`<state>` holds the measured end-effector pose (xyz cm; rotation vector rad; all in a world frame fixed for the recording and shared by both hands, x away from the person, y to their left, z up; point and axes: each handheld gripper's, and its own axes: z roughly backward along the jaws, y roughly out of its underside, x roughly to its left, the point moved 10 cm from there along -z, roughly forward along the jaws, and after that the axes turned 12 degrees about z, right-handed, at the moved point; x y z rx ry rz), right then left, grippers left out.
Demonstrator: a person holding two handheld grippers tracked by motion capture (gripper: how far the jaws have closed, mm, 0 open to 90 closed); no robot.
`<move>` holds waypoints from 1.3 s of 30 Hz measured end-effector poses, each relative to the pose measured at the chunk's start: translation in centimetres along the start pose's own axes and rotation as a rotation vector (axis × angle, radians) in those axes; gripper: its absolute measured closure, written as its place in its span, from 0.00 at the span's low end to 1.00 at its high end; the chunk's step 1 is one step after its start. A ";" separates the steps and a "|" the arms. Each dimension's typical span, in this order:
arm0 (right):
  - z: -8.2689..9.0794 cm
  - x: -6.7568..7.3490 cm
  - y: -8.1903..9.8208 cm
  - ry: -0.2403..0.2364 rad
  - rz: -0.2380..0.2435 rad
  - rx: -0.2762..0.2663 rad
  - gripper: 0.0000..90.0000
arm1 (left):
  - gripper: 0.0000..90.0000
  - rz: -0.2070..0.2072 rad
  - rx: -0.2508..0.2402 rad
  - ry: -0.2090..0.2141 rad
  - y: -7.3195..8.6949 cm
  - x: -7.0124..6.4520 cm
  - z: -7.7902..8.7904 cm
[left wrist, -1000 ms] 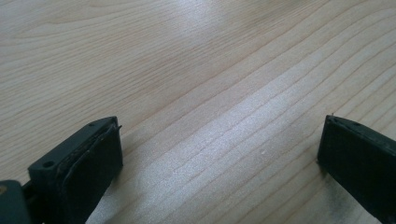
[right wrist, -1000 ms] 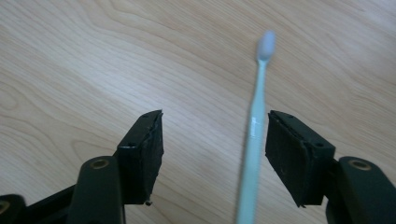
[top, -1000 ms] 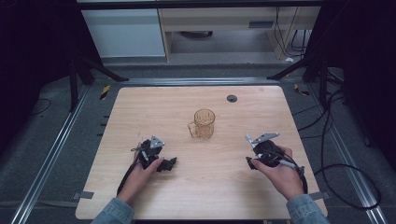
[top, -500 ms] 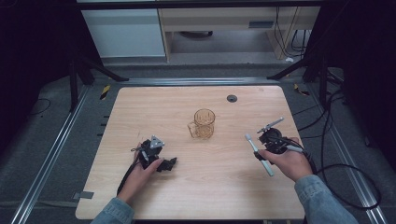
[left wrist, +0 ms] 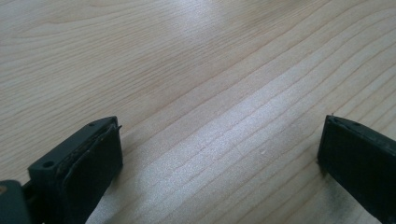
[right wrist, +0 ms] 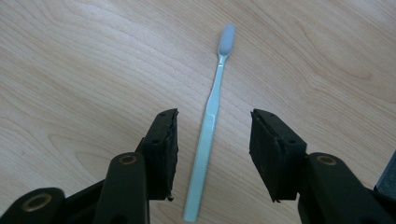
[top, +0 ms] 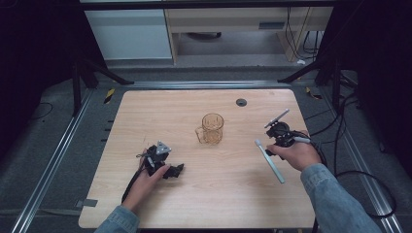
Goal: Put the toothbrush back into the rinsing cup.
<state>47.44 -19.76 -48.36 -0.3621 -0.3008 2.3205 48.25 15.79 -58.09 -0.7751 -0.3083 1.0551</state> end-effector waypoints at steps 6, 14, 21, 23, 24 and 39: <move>-0.1 -0.6 -0.3 0.000 -0.004 0.015 0.62 | 0.00 0.000 0.000 0.000 0.0 0.0 0.0; -1.2 -0.9 -0.5 -0.027 -0.011 0.049 0.67 | 0.00 0.000 0.001 0.000 0.0 0.0 0.0; -3.1 -1.1 -0.4 -0.047 -0.024 0.112 0.70 | 0.00 0.000 0.001 0.000 0.0 0.0 0.0; -3.6 -1.2 -0.5 -0.050 -0.033 0.121 0.72 | 0.00 0.000 0.000 0.000 0.0 0.0 0.0; -3.6 -1.2 -0.5 -0.050 -0.033 0.121 0.72 | 0.00 0.000 0.000 0.000 0.0 0.0 0.0; -6.4 -0.8 -0.5 -0.093 -0.058 0.169 0.76 | 0.00 0.000 0.000 0.000 0.0 0.0 0.0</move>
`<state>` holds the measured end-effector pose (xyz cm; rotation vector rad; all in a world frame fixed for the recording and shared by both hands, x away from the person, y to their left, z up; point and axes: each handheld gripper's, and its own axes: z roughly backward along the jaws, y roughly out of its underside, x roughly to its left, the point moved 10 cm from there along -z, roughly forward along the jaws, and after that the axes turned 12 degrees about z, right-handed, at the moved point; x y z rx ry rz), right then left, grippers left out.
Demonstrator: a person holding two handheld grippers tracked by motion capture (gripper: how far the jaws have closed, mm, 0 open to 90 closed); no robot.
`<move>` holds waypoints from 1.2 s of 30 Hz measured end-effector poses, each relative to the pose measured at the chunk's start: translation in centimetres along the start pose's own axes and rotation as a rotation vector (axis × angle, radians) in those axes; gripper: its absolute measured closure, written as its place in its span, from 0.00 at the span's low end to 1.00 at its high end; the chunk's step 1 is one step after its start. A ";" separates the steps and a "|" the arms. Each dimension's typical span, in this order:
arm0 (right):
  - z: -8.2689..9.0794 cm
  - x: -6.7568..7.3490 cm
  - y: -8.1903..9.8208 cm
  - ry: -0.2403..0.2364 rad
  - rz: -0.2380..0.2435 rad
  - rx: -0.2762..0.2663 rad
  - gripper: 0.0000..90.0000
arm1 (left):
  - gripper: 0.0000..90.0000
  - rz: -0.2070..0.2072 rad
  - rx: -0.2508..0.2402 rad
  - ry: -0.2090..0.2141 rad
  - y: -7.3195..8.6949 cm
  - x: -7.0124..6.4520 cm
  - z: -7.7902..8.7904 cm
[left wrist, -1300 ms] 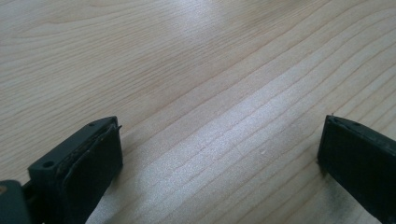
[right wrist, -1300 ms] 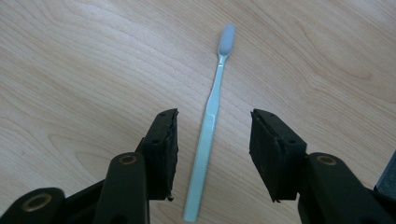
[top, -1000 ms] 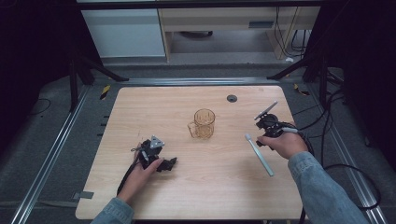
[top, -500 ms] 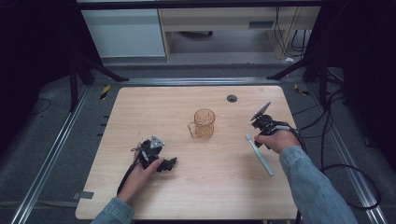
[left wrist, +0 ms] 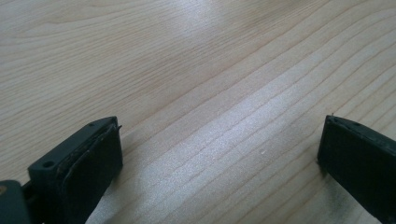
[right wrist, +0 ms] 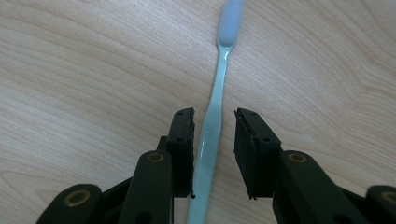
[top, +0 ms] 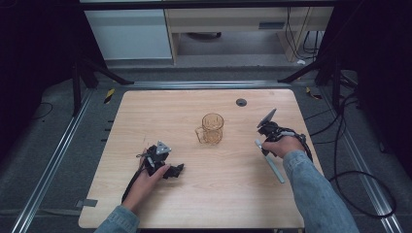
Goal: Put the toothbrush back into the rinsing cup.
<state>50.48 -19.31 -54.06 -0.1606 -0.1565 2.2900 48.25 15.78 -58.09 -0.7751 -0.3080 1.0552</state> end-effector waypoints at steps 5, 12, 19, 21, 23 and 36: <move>-0.6 0.0 0.1 -0.005 -0.001 0.014 0.78 | 0.00 0.000 0.000 0.000 0.0 0.0 0.0; -1.5 -0.2 0.3 -0.016 -0.020 0.030 0.78 | 0.00 0.004 0.000 0.001 0.0 0.0 0.0; -1.9 -0.1 0.5 -0.021 -0.016 0.040 0.79 | 0.00 0.003 0.000 0.001 0.0 0.0 0.0; -2.1 -0.1 0.4 -0.023 -0.023 0.043 0.79 | 0.00 0.003 0.000 0.001 0.0 0.0 0.0; -2.1 0.0 0.4 -0.025 -0.024 0.045 0.79 | 0.00 0.003 0.000 0.001 0.0 0.0 0.0; -2.6 -0.1 0.4 -0.043 -0.028 0.064 0.82 | 0.00 0.003 0.000 0.001 0.0 0.0 0.0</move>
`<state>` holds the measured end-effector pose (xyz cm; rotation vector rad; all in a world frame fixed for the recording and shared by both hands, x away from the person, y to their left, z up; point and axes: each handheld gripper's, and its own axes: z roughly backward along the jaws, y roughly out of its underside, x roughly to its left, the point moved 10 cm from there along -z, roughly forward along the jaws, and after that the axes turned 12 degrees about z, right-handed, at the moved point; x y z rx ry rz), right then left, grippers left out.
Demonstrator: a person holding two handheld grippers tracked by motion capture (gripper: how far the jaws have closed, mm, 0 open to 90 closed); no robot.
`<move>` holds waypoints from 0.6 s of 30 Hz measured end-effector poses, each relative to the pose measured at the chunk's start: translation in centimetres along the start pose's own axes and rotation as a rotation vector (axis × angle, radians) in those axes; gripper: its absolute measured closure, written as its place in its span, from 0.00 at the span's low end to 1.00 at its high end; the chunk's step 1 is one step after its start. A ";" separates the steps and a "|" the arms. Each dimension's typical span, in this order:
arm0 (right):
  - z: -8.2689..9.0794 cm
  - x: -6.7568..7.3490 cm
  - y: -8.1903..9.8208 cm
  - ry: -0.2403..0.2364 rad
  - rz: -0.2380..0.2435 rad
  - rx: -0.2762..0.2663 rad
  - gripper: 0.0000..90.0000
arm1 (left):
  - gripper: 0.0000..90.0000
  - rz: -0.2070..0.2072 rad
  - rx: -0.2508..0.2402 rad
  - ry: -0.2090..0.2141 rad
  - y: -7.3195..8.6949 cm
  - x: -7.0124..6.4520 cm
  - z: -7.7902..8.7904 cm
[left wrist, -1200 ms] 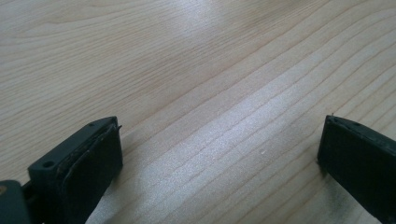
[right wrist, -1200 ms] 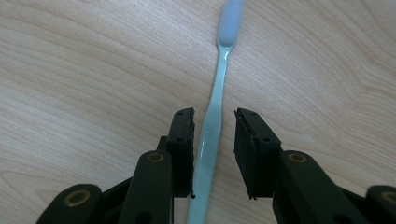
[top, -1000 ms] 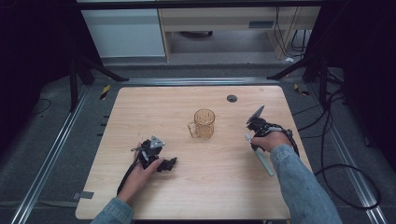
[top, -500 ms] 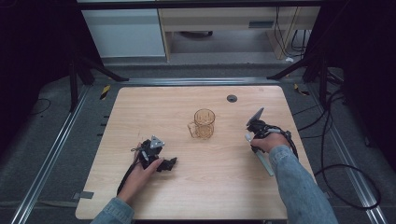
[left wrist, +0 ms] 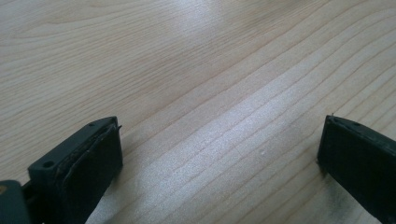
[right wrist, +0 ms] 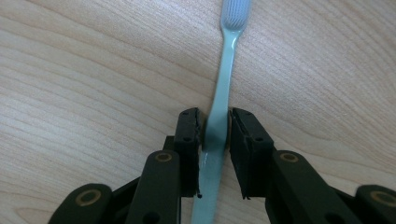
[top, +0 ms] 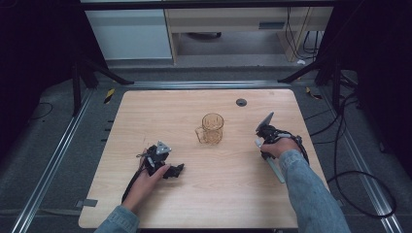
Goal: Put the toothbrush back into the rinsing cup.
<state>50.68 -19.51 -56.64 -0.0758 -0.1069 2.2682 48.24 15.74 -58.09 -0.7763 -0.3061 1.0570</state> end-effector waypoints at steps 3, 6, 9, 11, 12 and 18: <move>0.0 -0.1 0.0 -0.005 -0.004 0.002 0.83 | 0.00 0.001 0.000 0.001 0.0 0.0 0.0; 0.0 -0.2 0.0 -0.004 -0.005 0.005 0.83 | 0.00 0.001 0.000 0.001 0.0 0.0 0.0; 0.0 -0.1 -0.1 0.007 0.004 0.019 0.86 | 0.00 0.000 0.000 0.001 0.0 0.0 0.0; 0.0 -0.1 -0.1 0.008 0.005 0.022 0.86 | 0.00 0.000 0.000 0.000 0.0 0.0 0.0; 0.0 0.0 -0.1 0.009 0.004 0.026 0.87 | 0.00 0.000 0.000 0.000 0.0 0.0 0.0; 0.5 -0.2 -0.3 0.002 0.002 -0.011 0.88 | 0.00 0.000 0.000 0.000 0.0 0.0 0.0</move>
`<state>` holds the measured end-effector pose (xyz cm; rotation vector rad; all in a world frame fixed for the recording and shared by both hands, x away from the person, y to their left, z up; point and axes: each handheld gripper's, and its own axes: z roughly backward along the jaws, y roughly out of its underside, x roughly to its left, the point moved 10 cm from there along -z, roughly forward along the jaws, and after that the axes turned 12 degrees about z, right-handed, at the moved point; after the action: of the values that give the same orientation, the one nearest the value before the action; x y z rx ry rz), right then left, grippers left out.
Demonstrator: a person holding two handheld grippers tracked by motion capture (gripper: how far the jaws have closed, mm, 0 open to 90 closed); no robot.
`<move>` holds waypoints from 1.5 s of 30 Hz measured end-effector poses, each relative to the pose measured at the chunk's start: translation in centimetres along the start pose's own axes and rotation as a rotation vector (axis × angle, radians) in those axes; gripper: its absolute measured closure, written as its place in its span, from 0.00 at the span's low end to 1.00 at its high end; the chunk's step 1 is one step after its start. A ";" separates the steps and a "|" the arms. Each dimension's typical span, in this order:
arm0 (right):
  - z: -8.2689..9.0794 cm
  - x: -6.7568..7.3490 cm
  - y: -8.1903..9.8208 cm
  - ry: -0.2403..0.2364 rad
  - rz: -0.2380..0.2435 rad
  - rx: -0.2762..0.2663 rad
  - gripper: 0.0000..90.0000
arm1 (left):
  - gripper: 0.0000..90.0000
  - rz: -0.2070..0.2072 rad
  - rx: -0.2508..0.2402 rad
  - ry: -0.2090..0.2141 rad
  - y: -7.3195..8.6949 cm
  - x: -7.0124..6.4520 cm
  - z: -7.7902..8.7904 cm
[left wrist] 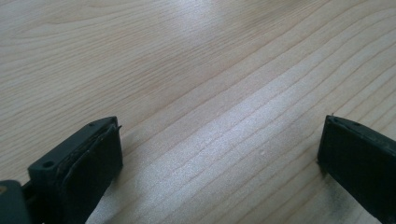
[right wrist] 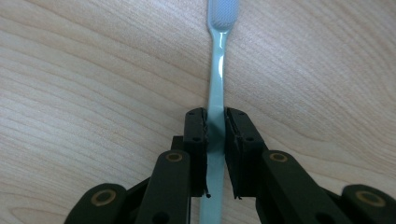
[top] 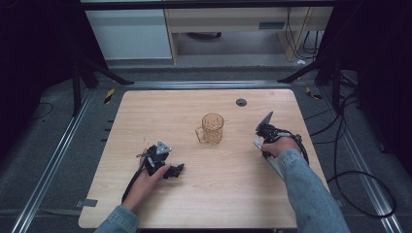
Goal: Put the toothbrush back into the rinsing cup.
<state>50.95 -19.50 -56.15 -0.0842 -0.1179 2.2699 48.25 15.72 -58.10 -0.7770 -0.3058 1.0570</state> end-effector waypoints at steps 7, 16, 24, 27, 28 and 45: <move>1.9 0.5 -0.8 -0.019 0.000 -0.075 0.88 | 0.00 -0.004 0.000 0.000 0.0 0.0 0.0; 4.8 2.9 -3.0 -0.019 0.057 -0.237 0.88 | 0.00 -0.004 0.000 -0.001 0.0 0.0 0.0; 5.9 6.1 -4.3 -0.033 0.137 -0.306 0.88 | 0.00 -0.004 0.000 -0.001 0.0 0.0 0.0; 6.2 7.4 -4.6 -0.037 0.170 -0.321 0.88 | 0.00 -0.004 0.000 -0.001 0.0 0.0 0.0; 6.3 7.9 -4.8 -0.042 0.177 -0.328 0.88 | 0.00 -0.004 0.000 -0.001 0.0 0.0 0.0; 7.0 12.7 -7.1 -0.075 0.289 -0.412 0.88 | 0.00 -0.004 0.000 0.000 0.0 0.0 0.0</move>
<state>47.46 -5.65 -48.64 -0.2460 -0.6500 2.5037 48.26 15.74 -58.09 -0.7757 -0.3075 1.0534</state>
